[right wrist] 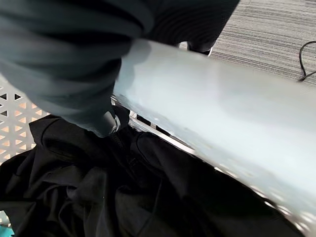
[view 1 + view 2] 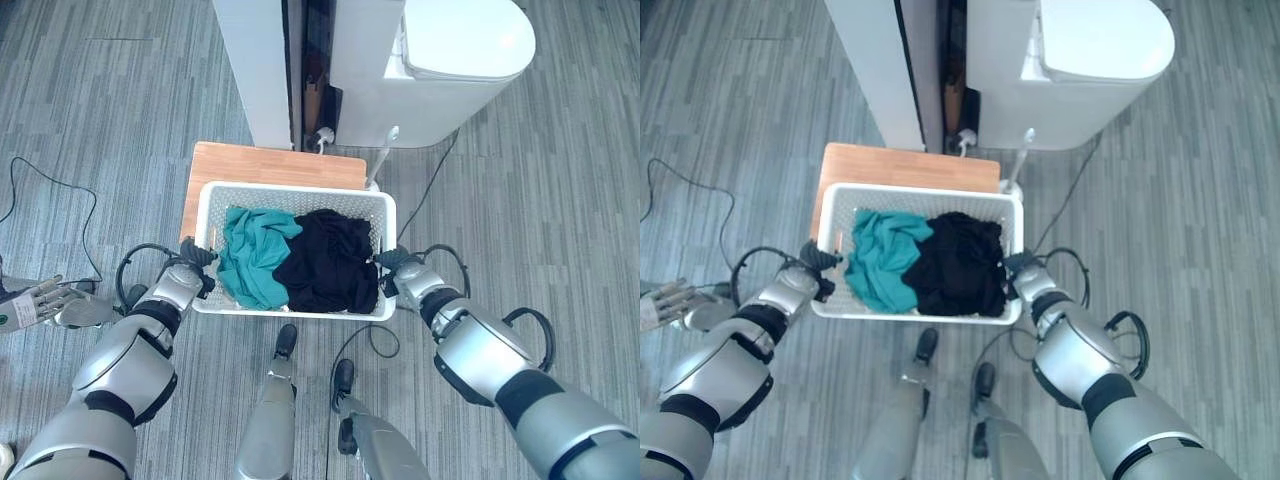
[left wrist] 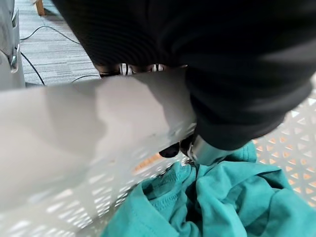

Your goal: Grab the laundry basket,head to the washer,open it,put in the laundry and shut it.

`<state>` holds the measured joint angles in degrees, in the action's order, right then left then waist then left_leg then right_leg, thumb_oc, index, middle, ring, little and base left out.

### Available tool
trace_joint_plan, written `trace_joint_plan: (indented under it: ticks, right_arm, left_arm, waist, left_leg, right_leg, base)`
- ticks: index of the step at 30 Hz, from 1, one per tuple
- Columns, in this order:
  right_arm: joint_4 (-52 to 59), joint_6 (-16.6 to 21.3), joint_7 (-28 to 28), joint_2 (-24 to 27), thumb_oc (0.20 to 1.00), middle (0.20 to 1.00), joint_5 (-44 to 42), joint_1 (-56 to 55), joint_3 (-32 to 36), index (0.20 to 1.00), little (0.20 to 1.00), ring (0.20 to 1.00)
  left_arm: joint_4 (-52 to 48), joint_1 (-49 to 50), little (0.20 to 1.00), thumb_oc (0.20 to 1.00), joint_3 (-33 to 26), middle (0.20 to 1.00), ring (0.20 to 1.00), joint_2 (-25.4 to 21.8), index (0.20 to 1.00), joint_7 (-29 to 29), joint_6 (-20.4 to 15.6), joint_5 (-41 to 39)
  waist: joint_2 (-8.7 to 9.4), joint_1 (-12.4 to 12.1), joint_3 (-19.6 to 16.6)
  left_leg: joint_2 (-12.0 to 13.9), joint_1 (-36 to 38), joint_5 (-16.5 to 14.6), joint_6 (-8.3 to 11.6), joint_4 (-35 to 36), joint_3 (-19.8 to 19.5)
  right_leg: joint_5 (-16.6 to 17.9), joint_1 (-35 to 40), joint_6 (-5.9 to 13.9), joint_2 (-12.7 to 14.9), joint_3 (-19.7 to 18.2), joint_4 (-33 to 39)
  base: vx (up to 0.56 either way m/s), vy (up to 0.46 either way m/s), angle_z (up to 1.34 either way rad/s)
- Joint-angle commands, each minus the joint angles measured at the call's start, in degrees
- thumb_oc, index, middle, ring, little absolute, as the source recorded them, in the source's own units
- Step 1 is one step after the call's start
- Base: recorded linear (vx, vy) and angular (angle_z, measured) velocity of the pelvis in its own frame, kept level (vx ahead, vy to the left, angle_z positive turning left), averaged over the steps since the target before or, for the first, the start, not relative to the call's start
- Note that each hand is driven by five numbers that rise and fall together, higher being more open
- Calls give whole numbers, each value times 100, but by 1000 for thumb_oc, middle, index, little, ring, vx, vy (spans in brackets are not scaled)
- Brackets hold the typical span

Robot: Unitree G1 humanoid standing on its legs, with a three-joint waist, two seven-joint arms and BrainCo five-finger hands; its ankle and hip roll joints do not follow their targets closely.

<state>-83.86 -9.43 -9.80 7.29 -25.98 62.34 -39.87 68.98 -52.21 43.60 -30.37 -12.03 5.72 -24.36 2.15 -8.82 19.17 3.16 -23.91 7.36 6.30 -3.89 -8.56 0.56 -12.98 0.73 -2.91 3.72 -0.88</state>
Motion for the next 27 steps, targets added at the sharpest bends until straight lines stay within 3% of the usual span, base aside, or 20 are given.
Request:
trace_joint_plan:
  ticks: [1,10,16,18,20,21,23,25,26,27]
  right_arm:
    - [187,175,344,-618,200,200,356,176,95,200,200,200]
    - [856,291,431,48,200,200,452,-411,530,200,200,200]
    - [2828,353,476,1090,200,200,612,-1629,1034,200,200,200]
    - [3272,347,535,1319,200,200,677,-2002,1188,200,200,200]
    - [3895,406,699,1719,200,200,845,-2503,1498,200,200,200]
    - [3900,403,699,1721,200,200,846,-2506,1501,200,200,200]
    - [4337,491,777,2117,200,200,943,-3082,1909,200,200,200]
    - [4698,524,876,2293,200,200,1096,-3555,2197,200,200,200]
    - [5112,638,984,2507,200,200,1399,-4193,2605,200,200,200]
    - [5134,630,986,2511,200,200,1404,-4224,2612,200,200,200]
  left_arm:
    - [87,-201,200,200,173,200,200,557,200,349,-326,26]
    - [-856,415,200,200,-81,200,200,453,200,411,-434,311]
    - [-2097,997,200,200,-454,200,200,267,200,517,-442,585]
    - [-2202,1125,200,200,-555,200,200,295,200,554,-464,636]
    - [-2136,1339,200,200,-784,200,200,403,200,628,-528,681]
    - [-2133,1337,200,200,-782,200,200,404,200,628,-530,682]
    - [-2356,1604,200,200,-916,200,200,287,200,704,-579,694]
    - [-2560,1868,200,200,-1034,200,200,216,200,804,-558,714]
    - [-2832,2393,200,200,-1357,200,200,93,200,867,-588,636]
    - [-2844,2413,200,200,-1354,200,200,95,200,867,-584,638]
  waist:
    - [357,-40,113]
    - [249,160,-248]
    - [178,608,-386]
    - [169,746,-432]
    - [152,1008,-551]
    - [162,995,-565]
    - [37,1010,-543]
    - [-22,979,-613]
    - [-152,932,-828]
    - [-148,917,-833]
  left_leg:
    - [-112,39,-703,-377,-623,-73]
    - [-265,479,-880,-448,-629,137]
    - [-368,798,-1268,-592,-1021,454]
    - [-388,893,-1296,-642,-979,575]
    - [-365,1118,-1386,-771,-851,1098]
    - [-371,1107,-1362,-771,-832,1114]
    - [-91,1364,-1312,-857,-608,1655]
    - [2,1593,-1223,-897,-408,1898]
    - [94,1961,-1189,-926,-91,2260]
    - [86,1987,-1184,-926,-67,2273]
  right_leg:
    - [266,5,561,746,-144,39]
    - [208,375,621,947,-208,18]
    - [212,529,735,1107,-538,-150]
    - [290,486,790,1148,-654,-157]
    - [851,269,1123,1250,-1040,29]
    - [866,245,1126,1256,-1058,33]
    - [598,65,984,1309,-253,-400]
    - [244,161,869,1344,394,-954]
    - [-177,410,837,1428,870,-1837]
    - [-190,411,840,1433,856,-1853]
  base:
    - [36,51,-4]
    - [23,69,-5]
    - [-13,146,-12]
    - [-59,245,-41]
    - [-115,278,-56]
    - [-164,164,-169]
    - [-194,146,-237]
    - [-98,88,-184]
    - [-29,40,-165]
    - [-1,-2,-242]
